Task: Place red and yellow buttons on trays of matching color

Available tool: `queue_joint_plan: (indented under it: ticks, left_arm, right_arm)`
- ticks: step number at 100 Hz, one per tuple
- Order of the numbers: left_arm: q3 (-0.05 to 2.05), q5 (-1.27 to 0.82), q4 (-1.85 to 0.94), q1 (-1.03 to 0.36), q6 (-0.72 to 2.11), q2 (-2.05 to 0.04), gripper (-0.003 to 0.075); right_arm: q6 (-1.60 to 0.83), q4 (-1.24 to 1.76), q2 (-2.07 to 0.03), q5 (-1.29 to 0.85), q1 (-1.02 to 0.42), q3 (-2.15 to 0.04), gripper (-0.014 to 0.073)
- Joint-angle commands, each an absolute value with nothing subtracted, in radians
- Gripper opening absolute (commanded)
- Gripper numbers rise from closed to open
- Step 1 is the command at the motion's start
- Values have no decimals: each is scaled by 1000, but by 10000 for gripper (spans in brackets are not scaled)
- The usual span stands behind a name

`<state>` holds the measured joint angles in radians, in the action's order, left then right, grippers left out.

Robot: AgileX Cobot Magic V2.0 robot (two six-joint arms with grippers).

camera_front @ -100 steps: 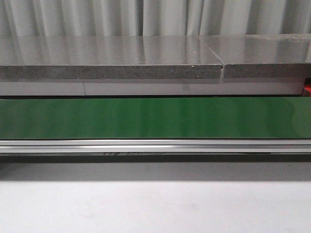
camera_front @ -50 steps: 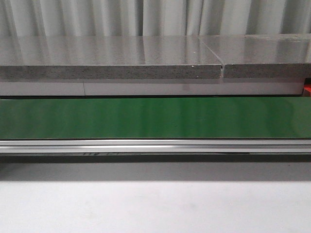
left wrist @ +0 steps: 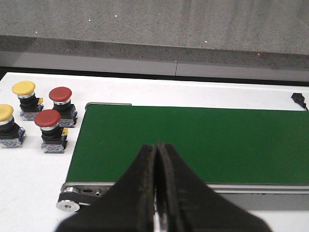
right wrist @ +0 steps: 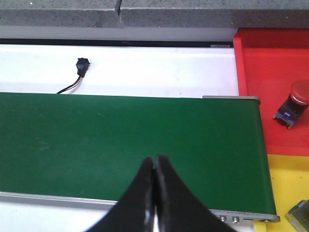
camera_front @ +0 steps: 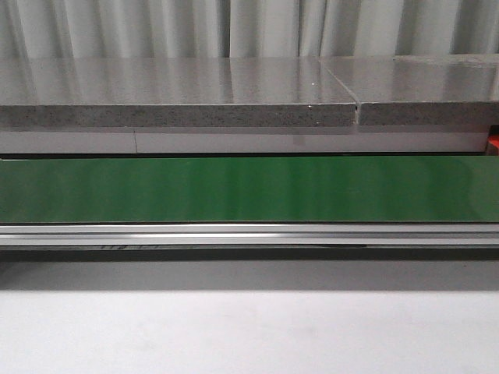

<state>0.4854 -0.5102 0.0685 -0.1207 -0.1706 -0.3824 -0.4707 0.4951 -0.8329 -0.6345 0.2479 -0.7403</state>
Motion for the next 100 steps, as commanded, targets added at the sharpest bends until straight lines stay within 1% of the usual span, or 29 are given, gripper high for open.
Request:
queue_joint_plan:
  ticks: [1, 48, 53, 57, 62, 65, 66, 71, 72, 74, 79, 81, 82, 85, 87, 93, 100]
  left_arm:
    - [511, -441, 64, -125, -169, -388, -19]
    - [511, -441, 64, -125, -169, -388, -18]
    - [511, -444, 64, -125, -169, -388, -13]
    - [511, -445, 64, -125, -169, -388, 9]
    - [511, -445, 64, -125, -169, -388, 62]
    - [511, -445, 64, -125, -169, -388, 115]
    - [511, -445, 64, -125, -169, -388, 115]
    - [511, -445, 64, -125, -169, -388, 226]
    - [511, -445, 64, -125, -169, -388, 258]
    - [511, -446, 64, -125, -169, -388, 292]
    - [511, -457, 64, -125, -169, -388, 430]
    - [511, -463, 64, -125, -169, -388, 464]
    - [511, -464, 64, -125, -169, -388, 496]
    - [511, -468, 64, -125, -169, -388, 540]
    - [511, -468, 64, -125, -169, -388, 590]
    - [511, -468, 64, -125, -169, -388, 655]
    - [511, -473, 64, -125, -169, -388, 662]
  right_arm:
    - [-483, 517, -826, -586, 248, -766, -67]
    - [-483, 517, -826, -586, 248, -766, -67]
    - [-483, 517, -826, -586, 248, -766, -67]
    - [-483, 517, -826, -586, 248, -766, -67]
    - [-483, 517, -826, -586, 248, -766, -67]
    - [-483, 517, -826, -586, 248, -766, -67]
    - [-483, 517, -826, -586, 248, -766, -67]
    - [-483, 517, -826, -586, 248, -766, -67]
    - [-483, 517, -826, -586, 248, -766, -67]
    - [-483, 517, -826, -586, 248, -766, -67]
    - [-483, 517, -826, -586, 248, -766, -67]
    - [-483, 517, -826, -586, 248, -766, -67]
    - [-483, 517, -826, -586, 248, -766, -67]
    - [-483, 517, -826, -586, 248, -766, -67]
    - [-483, 517, -826, -586, 248, -766, -67]
    - [-483, 517, -826, -586, 248, -766, -67]
    - [-483, 517, -826, -586, 248, -766, -67]
